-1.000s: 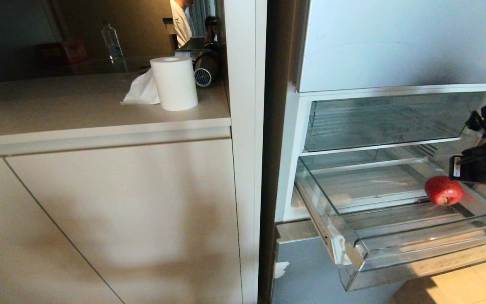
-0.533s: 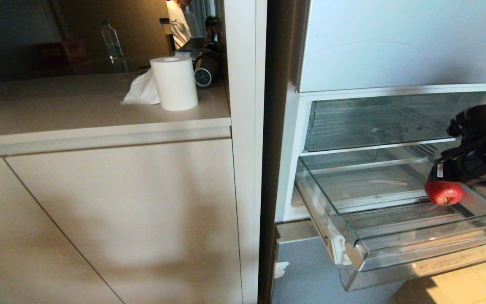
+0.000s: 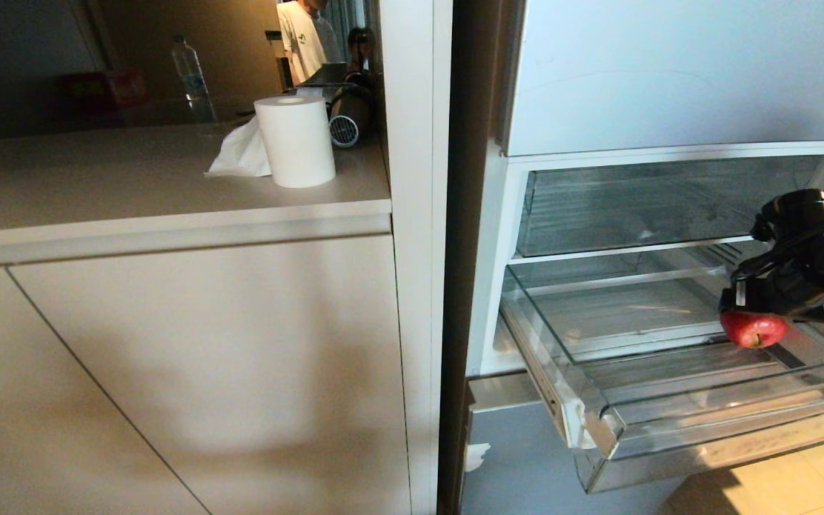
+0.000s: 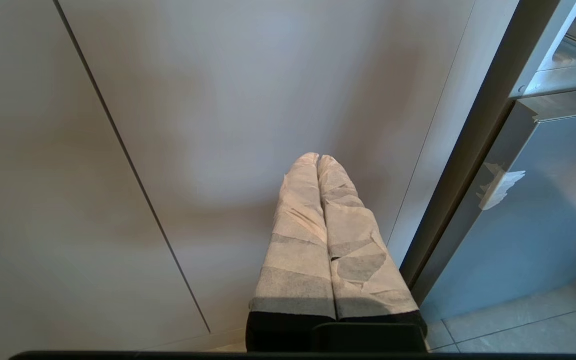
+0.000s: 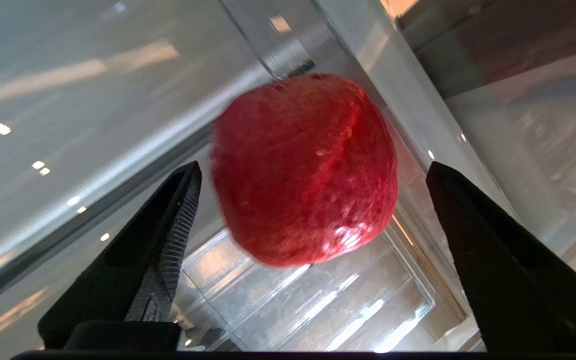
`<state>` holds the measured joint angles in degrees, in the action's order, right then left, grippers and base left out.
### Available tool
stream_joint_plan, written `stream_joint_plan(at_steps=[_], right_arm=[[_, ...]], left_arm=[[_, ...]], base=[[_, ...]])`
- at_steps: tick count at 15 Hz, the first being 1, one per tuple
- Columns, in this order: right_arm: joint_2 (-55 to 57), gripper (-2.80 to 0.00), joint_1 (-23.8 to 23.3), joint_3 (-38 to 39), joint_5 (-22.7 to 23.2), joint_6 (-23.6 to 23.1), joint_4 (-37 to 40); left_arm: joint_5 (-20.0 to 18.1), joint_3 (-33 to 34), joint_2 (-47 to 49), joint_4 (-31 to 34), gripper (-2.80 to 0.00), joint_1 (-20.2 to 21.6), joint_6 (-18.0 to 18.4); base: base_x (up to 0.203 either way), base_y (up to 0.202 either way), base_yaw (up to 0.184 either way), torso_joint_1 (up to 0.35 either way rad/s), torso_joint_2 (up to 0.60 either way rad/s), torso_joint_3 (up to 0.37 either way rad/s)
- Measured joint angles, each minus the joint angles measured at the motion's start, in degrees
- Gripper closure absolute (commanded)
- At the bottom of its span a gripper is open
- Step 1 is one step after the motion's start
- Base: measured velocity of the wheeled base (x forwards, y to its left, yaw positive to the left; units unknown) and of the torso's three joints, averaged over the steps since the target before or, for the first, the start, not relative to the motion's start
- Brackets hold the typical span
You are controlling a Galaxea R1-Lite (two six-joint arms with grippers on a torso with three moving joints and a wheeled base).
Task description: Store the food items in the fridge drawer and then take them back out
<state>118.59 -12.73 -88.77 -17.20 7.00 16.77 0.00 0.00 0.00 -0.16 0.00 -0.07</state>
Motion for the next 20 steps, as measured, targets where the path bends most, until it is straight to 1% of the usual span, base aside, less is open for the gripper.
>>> stream_joint_plan(at_steps=[2,3,9,13,16,20], right_arm=[[0.8,-2.8,-0.1,0.1,0.0,0.2,0.0],[1.3,0.0,-0.2,0.2,0.1,0.2,0.0],[2.5,0.0,-0.1,-0.4,0.5,0.7,-0.2],[-0.9,0.0,0.7,0.2,0.5,0.6,0.3],[-7.7,0.0,2.9,3.7,0.5,0.5,2.1],[-18.3,0.0,5.6,11.9,0.4,0.7,2.7]], left_arm=[[0.0,0.0,0.0,0.0,0.0,0.0,0.0],[0.0,0.0,0.0,0.0,0.0,0.0,0.0],[0.0,0.0,0.0,0.0,0.0,0.0,0.0],[0.0,0.0,0.0,0.0,0.0,0.0,0.0],[0.0,0.0,0.0,0.0,0.0,0.0,0.0],[0.0,0.0,0.0,0.0,0.0,0.0,0.0]], base=[[0.0,0.0,0.0,0.0,0.0,0.0],[0.0,0.0,0.0,0.0,0.0,0.0],[0.0,0.0,0.0,0.0,0.0,0.0],[0.0,0.0,0.0,0.0,0.0,0.0],[0.0,0.0,0.0,0.0,0.0,0.0],[0.0,0.0,0.0,0.0,0.0,0.0]])
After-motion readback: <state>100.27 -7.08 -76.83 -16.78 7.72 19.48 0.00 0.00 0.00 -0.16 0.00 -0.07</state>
